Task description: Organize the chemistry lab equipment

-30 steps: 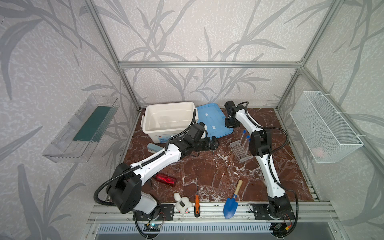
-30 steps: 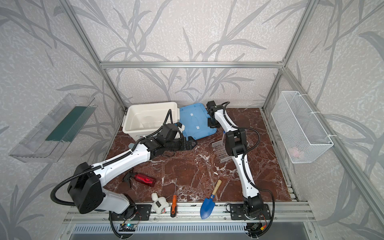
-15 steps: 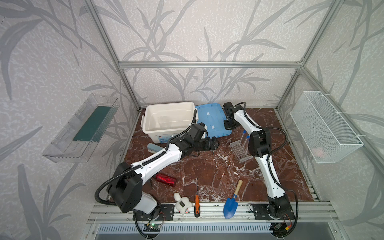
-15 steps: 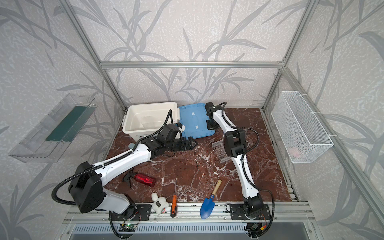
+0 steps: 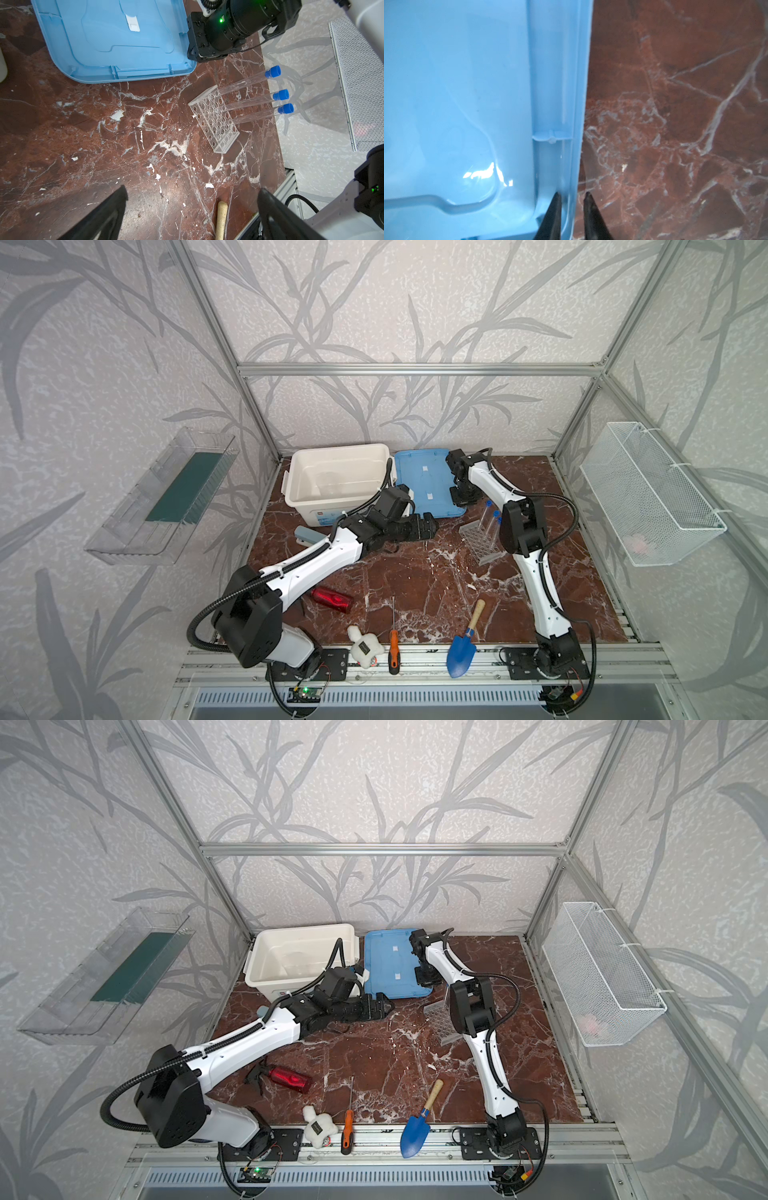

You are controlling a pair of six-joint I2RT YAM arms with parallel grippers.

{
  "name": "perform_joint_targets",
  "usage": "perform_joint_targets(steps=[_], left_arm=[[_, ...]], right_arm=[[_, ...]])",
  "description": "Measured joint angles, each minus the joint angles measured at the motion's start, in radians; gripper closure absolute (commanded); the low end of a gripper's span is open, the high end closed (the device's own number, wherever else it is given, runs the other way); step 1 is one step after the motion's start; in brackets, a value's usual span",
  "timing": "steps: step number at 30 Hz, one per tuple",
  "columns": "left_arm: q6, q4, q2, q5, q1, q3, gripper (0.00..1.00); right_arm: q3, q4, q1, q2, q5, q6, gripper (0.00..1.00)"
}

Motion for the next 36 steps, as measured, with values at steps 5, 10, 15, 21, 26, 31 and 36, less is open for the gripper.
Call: perform_joint_targets(steps=[5,10,15,21,26,31,36], left_arm=[[0.000,0.000,-0.004,-0.003,0.000,0.000,0.01],[0.002,0.000,-0.007,-0.008,0.000,0.000,0.01],[0.016,-0.009,-0.021,-0.020,0.000,0.000,0.01],[0.041,-0.046,-0.029,-0.048,0.000,0.011,0.01],[0.046,-0.055,-0.042,-0.062,0.000,0.014,0.01],[0.049,-0.054,-0.072,-0.074,0.000,0.014,0.01],[0.050,-0.044,-0.122,-0.088,0.002,0.011,0.01]], right_arm=[[0.012,0.000,0.000,0.005,-0.021,-0.019,0.89],[0.028,0.006,0.000,0.005,-0.063,-0.026,1.00],[0.020,0.013,0.000,-0.010,-0.078,-0.026,1.00],[-0.086,0.054,0.009,-0.169,-0.071,-0.020,1.00],[-0.189,0.099,0.016,-0.354,-0.046,-0.011,1.00],[-0.277,0.138,0.018,-0.474,-0.038,0.002,1.00],[-0.407,0.176,0.018,-0.584,-0.032,0.014,1.00]])
